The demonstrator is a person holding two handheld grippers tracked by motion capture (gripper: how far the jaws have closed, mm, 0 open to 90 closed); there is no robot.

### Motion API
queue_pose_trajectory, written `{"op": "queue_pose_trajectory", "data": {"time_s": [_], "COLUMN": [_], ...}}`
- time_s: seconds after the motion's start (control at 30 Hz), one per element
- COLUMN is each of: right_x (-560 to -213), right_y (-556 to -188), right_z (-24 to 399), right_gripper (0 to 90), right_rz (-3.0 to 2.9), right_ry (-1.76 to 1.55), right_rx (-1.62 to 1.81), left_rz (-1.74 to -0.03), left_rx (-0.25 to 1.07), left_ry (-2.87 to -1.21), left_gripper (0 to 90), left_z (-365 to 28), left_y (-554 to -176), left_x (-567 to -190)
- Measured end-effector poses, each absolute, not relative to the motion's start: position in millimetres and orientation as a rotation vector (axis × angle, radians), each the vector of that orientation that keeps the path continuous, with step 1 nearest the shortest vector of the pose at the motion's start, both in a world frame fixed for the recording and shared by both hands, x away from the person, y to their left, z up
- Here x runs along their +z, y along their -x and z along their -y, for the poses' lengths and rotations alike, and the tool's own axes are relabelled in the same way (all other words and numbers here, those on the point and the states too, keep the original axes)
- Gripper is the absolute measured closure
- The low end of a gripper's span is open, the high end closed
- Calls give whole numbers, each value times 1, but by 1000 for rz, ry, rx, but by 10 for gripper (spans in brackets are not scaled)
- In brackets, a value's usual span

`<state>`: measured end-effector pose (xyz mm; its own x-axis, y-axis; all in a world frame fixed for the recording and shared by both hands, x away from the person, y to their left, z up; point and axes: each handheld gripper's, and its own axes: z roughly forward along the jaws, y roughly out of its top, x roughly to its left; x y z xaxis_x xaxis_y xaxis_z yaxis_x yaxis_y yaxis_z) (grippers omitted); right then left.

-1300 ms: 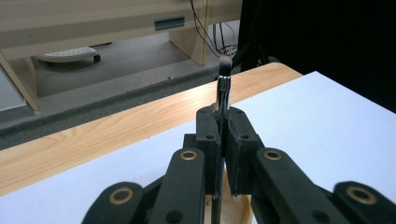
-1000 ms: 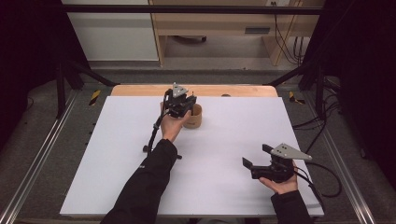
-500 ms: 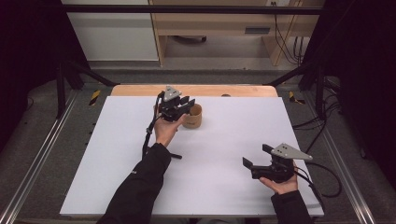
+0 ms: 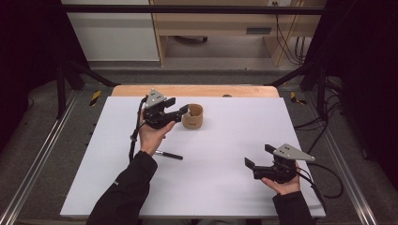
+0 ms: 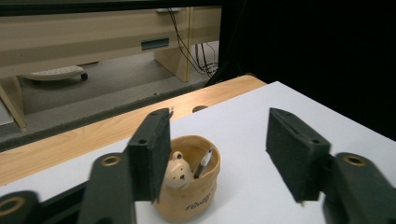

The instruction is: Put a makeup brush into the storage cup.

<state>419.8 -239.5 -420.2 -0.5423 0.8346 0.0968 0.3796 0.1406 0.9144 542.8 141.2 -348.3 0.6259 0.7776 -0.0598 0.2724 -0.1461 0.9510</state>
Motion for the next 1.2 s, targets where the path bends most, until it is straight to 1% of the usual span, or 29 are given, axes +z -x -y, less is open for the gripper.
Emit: {"op": "queue_pose_trajectory", "data": {"time_s": [0.07,0.13,0.47,0.83,1.2], "right_x": [-420,-420,-419,-419,-419], "right_y": [-420,-420,-419,-419,-420], "right_z": [240,240,241,242,243], "right_gripper": [62,62,62,57,55], "right_rz": [-1984,-1982,-1966,-1963,-1957], "right_ry": [-1161,-1163,-1164,-1169,-1169], "right_rx": [1384,1384,1390,1395,1400], "left_rz": [-864,-861,-842,-826,-860], "left_rx": [573,562,580,572,550], "left_ry": [-1710,-1710,-1727,-1740,-1742], "left_gripper": [357,320,213,162,131], "left_z": [-146,-151,-167,-183,-204], "left_y": [-537,-532,-506,-482,-462], "left_x": [-347,-345,-341,-348,-372]}}
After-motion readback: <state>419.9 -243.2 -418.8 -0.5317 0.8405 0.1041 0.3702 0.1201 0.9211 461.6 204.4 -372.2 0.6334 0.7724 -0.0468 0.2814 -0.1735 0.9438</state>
